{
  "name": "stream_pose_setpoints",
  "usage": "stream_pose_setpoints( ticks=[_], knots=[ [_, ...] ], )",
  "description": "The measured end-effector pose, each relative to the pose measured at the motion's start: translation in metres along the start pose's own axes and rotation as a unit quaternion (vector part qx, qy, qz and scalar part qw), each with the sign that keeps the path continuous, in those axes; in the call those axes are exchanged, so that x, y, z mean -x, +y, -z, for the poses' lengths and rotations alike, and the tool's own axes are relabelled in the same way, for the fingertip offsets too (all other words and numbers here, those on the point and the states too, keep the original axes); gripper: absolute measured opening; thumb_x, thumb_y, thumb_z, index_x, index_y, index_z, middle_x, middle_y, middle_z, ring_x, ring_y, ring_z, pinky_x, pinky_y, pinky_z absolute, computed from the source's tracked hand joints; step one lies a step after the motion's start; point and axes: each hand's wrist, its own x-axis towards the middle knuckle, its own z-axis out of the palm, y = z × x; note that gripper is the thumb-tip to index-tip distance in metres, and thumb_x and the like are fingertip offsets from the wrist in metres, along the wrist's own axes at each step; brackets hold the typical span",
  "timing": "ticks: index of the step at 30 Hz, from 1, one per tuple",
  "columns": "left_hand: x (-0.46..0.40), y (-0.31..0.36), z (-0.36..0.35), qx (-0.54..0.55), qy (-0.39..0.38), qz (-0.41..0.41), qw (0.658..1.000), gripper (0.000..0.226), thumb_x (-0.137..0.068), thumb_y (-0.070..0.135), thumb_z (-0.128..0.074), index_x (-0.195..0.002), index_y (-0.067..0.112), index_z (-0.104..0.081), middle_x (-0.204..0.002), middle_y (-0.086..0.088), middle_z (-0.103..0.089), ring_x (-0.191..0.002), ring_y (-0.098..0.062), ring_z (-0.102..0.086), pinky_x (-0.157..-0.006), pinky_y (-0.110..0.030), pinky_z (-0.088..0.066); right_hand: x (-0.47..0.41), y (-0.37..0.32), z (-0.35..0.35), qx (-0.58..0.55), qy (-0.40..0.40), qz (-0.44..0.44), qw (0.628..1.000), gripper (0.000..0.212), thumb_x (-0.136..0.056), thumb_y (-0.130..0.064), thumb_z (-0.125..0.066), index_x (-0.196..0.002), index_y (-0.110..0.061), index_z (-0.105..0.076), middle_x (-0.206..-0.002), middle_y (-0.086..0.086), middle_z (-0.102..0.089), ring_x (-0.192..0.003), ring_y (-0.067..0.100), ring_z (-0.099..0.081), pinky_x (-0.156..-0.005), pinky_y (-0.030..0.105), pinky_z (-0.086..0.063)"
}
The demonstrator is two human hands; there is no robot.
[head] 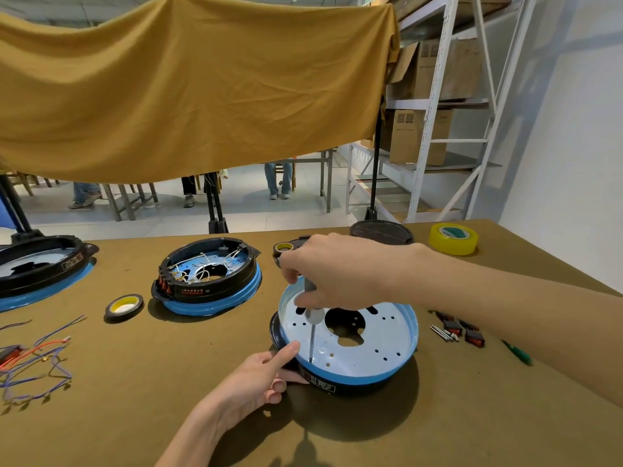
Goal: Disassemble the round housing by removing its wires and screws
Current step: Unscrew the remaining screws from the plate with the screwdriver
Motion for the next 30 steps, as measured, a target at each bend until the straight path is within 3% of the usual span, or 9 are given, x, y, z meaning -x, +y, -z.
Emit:
stream_pose_setpoints(
  ticks=[3,8,12,14,18,22,24,28,30],
  knots=[
    [0.000,-0.001,0.000,-0.001,-0.006,-0.007,1.000,0.087,-0.066,0.069,-0.072,-0.129,0.011,-0.058,-0.106,-0.015,-0.080,-0.050,-0.004,-0.042,-0.051,-0.017,-0.042,0.004,0.001,0.012,-0.118,-0.065,0.028,0.991,0.044,-0.087,-0.023,-0.078,-0.124,-0.025,-0.053,-0.093,-0.017,-0.048,-0.090,0.012,-0.051,-0.064,0.020,-0.042],
    [-0.001,-0.002,0.000,-0.002,-0.001,-0.005,1.000,0.091,-0.064,0.070,-0.073,-0.131,0.011,-0.056,-0.107,-0.015,-0.080,-0.051,-0.004,-0.043,-0.051,-0.017,-0.043,0.004,-0.009,0.007,0.139,0.011,-0.032,0.990,0.052,-0.094,-0.067,-0.051,-0.099,-0.015,-0.055,-0.071,-0.004,-0.054,-0.057,0.011,-0.049,-0.046,0.024,-0.031],
    [-0.001,-0.002,0.000,-0.009,-0.008,-0.008,1.000,0.085,-0.068,0.070,-0.072,-0.128,0.012,-0.057,-0.106,-0.013,-0.080,-0.051,-0.004,-0.044,-0.052,-0.017,-0.043,0.002,-0.003,0.013,-0.039,-0.071,0.011,0.997,0.025,-0.092,-0.030,-0.072,-0.112,-0.018,-0.062,-0.096,-0.003,-0.064,-0.088,0.018,-0.061,-0.063,0.027,-0.049],
    [-0.001,-0.003,0.001,-0.010,-0.008,-0.010,1.000,0.084,-0.070,0.070,-0.071,-0.128,0.012,-0.057,-0.107,-0.013,-0.080,-0.052,-0.004,-0.044,-0.052,-0.017,-0.042,0.004,-0.004,0.018,-0.065,-0.107,0.032,0.992,0.040,-0.087,-0.024,-0.078,-0.121,-0.023,-0.057,-0.109,-0.001,-0.060,-0.099,0.021,-0.059,-0.073,0.033,-0.055],
    [-0.003,-0.003,0.002,-0.014,-0.007,-0.009,1.000,0.086,-0.069,0.072,-0.071,-0.130,0.013,-0.056,-0.108,-0.013,-0.080,-0.051,-0.004,-0.044,-0.052,-0.017,-0.042,0.001,-0.012,0.010,0.105,-0.010,-0.033,0.994,0.054,-0.091,-0.070,-0.051,-0.104,-0.017,-0.052,-0.078,-0.003,-0.056,-0.065,0.013,-0.053,-0.049,0.026,-0.035],
    [-0.004,-0.003,0.002,-0.012,-0.010,-0.005,1.000,0.086,-0.069,0.072,-0.071,-0.130,0.013,-0.056,-0.108,-0.013,-0.080,-0.050,-0.004,-0.044,-0.052,-0.017,-0.042,-0.001,-0.005,0.012,-0.022,-0.041,-0.007,0.999,0.013,-0.100,-0.029,-0.059,-0.106,-0.018,-0.060,-0.089,0.001,-0.065,-0.080,0.016,-0.060,-0.059,0.024,-0.043],
    [-0.004,-0.003,0.002,-0.010,-0.009,-0.006,1.000,0.084,-0.070,0.071,-0.071,-0.129,0.012,-0.056,-0.107,-0.013,-0.080,-0.049,-0.004,-0.044,-0.052,-0.017,-0.042,0.003,-0.003,0.019,-0.098,-0.113,0.013,0.989,0.030,-0.092,-0.015,-0.069,-0.120,-0.020,-0.057,-0.105,0.000,-0.068,-0.095,0.015,-0.061,-0.068,0.022,-0.045],
    [-0.005,-0.004,0.002,-0.015,-0.005,-0.003,1.000,0.084,-0.071,0.071,-0.070,-0.129,0.012,-0.055,-0.107,-0.013,-0.080,-0.050,-0.004,-0.045,-0.052,-0.017,-0.043,0.004,-0.006,0.009,0.043,-0.021,-0.016,0.999,0.040,-0.094,-0.054,-0.063,-0.104,-0.017,-0.053,-0.080,-0.004,-0.062,-0.067,0.012,-0.055,-0.050,0.023,-0.035],
    [-0.005,-0.004,0.002,-0.012,-0.002,-0.003,1.000,0.083,-0.072,0.070,-0.070,-0.128,0.011,-0.055,-0.107,-0.014,-0.080,-0.050,-0.004,-0.045,-0.051,-0.018,-0.043,0.006,-0.002,0.007,0.024,0.000,-0.036,0.999,0.039,-0.096,-0.051,-0.061,-0.099,-0.012,-0.065,-0.080,-0.001,-0.066,-0.067,0.015,-0.060,-0.053,0.028,-0.048]
  ],
)
